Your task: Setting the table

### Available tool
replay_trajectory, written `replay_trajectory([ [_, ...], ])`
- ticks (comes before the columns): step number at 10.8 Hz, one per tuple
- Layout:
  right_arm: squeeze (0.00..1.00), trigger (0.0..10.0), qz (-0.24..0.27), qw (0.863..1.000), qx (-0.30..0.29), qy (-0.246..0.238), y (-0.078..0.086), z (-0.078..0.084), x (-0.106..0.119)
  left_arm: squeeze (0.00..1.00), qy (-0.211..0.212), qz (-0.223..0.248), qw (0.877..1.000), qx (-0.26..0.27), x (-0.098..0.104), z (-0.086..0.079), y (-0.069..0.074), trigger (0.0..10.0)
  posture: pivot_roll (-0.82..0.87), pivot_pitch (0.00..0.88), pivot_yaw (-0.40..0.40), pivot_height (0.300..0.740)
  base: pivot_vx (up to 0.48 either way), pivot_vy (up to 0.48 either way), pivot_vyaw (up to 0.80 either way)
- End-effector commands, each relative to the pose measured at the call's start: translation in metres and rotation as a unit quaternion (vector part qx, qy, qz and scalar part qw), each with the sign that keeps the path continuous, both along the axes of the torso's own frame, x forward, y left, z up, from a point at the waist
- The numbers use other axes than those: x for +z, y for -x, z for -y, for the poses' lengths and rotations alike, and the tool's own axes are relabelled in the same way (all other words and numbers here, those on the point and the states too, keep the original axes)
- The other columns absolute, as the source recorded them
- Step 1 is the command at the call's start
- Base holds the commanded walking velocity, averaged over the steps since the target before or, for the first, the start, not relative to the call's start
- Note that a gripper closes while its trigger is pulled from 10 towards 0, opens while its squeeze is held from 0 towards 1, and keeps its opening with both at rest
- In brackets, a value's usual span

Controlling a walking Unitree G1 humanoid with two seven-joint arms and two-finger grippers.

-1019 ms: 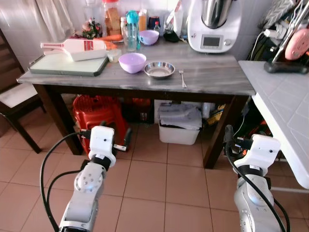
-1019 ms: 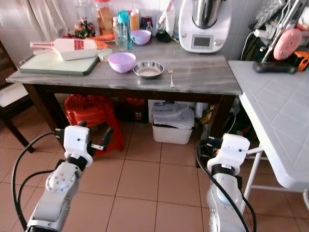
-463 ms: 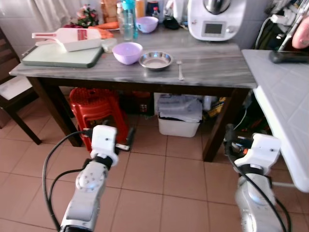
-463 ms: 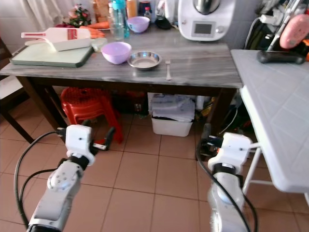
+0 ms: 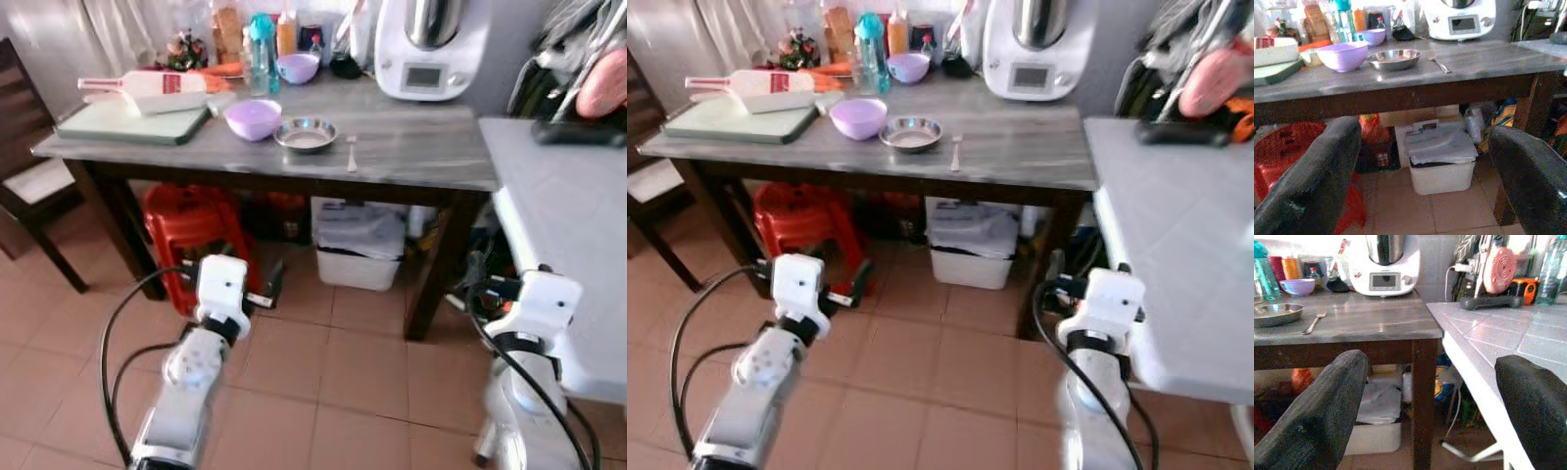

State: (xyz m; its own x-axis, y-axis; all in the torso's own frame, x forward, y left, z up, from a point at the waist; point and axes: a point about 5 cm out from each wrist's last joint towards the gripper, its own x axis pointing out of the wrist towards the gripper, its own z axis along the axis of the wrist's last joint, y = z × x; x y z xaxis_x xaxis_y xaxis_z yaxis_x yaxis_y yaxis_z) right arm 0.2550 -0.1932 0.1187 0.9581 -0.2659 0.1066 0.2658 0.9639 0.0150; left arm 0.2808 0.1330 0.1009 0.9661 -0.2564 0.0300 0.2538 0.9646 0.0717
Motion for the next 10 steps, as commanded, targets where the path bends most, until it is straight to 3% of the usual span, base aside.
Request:
replay_trajectory([
  [1, 0.0, 10.0, 0.005, 1.0, 0.005, 0.004, -0.0024, -0.0024, 0.0027, 0.0, 0.001, 0.005, 1.0, 0.002, 0.0032, -0.0018, -0.0017, 10.0, 0.05, 0.017, 0.021, 0.74, 0.0, -0.292, -0.43],
  [10, 0.0, 10.0, 0.007, 1.0, 0.007, 0.008, -0.0062, -0.0009, 0.0029, 0.0, -0.002, 0.007, 1.0, 0.0, 0.0034, -0.0002, -0.0011, 10.0, 0.06, 0.016, 0.018, 0.74, 0.0, -0.298, -0.48],
])
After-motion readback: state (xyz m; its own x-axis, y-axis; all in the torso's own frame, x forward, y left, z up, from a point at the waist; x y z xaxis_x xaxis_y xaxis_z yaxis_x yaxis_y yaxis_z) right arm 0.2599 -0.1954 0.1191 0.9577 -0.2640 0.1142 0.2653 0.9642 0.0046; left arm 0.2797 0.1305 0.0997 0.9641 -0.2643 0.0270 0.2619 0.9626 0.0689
